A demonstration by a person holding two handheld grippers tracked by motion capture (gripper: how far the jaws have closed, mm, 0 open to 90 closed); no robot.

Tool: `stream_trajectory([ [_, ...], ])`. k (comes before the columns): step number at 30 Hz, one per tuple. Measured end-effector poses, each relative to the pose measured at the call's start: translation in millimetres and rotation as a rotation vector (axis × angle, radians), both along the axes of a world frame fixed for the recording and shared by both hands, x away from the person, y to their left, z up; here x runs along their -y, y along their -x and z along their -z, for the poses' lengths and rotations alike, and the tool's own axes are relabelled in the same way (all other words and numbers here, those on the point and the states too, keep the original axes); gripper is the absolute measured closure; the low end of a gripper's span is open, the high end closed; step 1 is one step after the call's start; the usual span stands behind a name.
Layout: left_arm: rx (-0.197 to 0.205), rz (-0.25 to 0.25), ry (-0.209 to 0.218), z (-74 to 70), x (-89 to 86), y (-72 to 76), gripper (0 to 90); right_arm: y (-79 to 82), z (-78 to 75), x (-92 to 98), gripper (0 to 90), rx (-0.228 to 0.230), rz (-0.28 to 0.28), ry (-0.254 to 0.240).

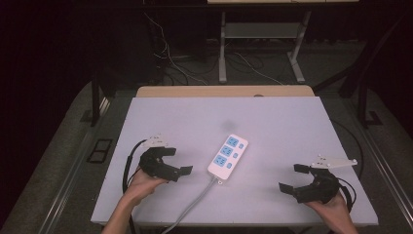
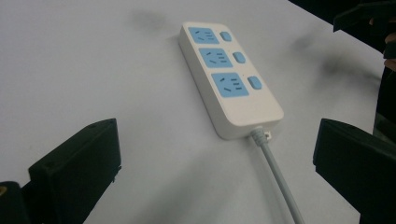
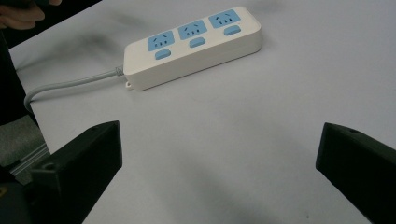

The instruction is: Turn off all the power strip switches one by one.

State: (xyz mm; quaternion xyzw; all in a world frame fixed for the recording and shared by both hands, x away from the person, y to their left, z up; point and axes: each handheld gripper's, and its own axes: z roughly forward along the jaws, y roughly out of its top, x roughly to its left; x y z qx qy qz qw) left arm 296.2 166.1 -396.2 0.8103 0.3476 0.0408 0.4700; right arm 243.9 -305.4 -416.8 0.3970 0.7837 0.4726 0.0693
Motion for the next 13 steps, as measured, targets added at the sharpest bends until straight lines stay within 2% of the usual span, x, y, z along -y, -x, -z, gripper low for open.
stream_trajectory([
  [8, 0.007, -0.041, 0.019, 21.2, -5.8, 25.5, 0.0, 0.7, 1.4, -2.5, 0.3, -0.017, -0.013, -0.015],
  [13, 0.009, -0.055, 0.032, 25.4, -8.7, 31.6, 0.0, 1.9, 2.5, -4.1, 0.3, -0.023, -0.017, -0.021],
])
